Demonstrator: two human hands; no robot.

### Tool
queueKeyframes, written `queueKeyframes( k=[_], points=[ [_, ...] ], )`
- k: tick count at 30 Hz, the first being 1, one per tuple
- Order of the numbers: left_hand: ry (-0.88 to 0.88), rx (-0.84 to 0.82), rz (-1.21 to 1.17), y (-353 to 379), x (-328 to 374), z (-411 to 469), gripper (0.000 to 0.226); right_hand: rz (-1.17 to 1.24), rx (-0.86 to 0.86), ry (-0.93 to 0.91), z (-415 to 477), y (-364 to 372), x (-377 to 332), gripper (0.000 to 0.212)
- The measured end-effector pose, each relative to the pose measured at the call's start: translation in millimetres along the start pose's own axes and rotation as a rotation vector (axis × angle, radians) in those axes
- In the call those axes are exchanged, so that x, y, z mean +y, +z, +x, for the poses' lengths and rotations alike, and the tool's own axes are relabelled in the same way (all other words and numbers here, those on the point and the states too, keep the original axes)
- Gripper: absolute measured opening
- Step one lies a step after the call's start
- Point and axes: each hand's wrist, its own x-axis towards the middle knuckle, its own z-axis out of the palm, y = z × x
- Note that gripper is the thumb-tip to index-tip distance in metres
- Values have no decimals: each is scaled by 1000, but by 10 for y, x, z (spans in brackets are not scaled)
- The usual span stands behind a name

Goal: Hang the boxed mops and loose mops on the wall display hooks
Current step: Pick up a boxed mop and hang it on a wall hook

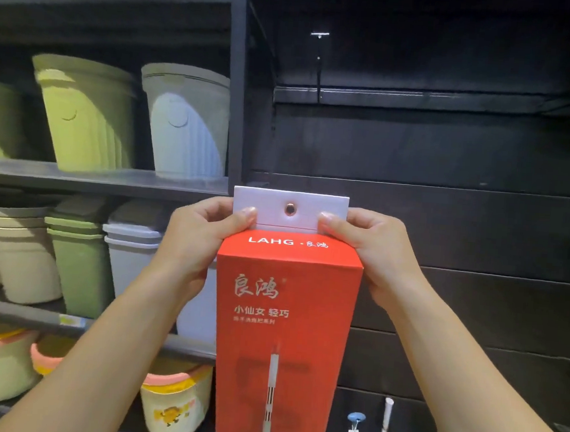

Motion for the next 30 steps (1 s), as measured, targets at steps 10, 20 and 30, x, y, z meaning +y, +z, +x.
queueKeyframes(
  k=[10, 20, 30],
  points=[
    [-5, -4, -24, 575, 135, 832, 12, 84, -65, -39, 1103, -331, 28, 12],
    [94, -25, -93, 908, 396, 1840, 16, 58, 2, -145, 2077, -409, -262, 15],
    [200, -74, -144, 887, 701, 2759, 19, 8, 80, -241, 2823, -218, -642, 21]
  ],
)
